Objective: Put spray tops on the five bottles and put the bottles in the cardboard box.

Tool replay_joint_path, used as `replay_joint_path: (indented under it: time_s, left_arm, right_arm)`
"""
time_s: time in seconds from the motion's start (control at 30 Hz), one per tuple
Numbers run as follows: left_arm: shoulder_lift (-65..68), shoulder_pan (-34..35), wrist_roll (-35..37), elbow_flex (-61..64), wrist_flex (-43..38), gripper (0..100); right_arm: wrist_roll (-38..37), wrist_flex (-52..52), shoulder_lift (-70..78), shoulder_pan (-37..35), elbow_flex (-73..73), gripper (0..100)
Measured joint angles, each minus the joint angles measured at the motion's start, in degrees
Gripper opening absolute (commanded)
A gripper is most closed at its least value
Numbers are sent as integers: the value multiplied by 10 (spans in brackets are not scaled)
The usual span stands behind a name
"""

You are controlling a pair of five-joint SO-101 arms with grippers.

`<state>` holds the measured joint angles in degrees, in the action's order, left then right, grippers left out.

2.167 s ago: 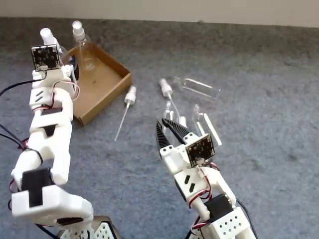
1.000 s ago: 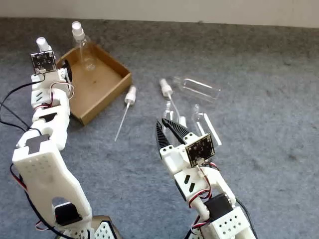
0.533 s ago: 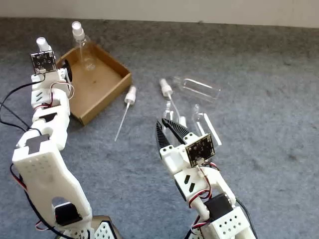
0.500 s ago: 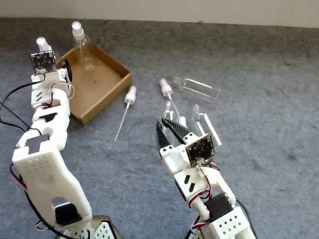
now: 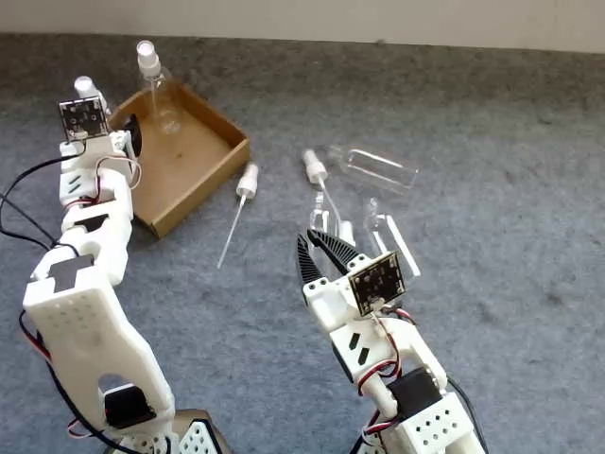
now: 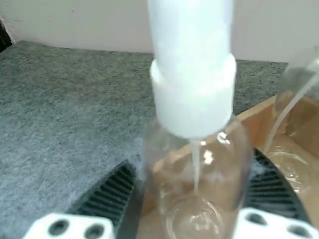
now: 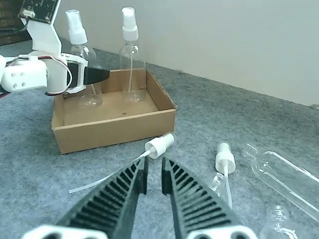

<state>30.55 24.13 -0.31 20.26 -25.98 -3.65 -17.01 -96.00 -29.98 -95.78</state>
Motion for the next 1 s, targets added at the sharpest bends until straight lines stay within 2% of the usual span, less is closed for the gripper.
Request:
replay_joint_path:
  time_s: [0.63, 0.8, 1.0]
  left_arm:
    - [-16, 0, 0, 28, 2, 267]
    - [-41, 0, 0, 28, 59, 361]
    - [-62, 0, 0, 28, 78, 358]
  right_arm:
    - [0, 0, 0, 0, 0, 47]
    - [0, 0, 0, 0, 0, 47]
    - [0, 0, 0, 0, 0, 47]
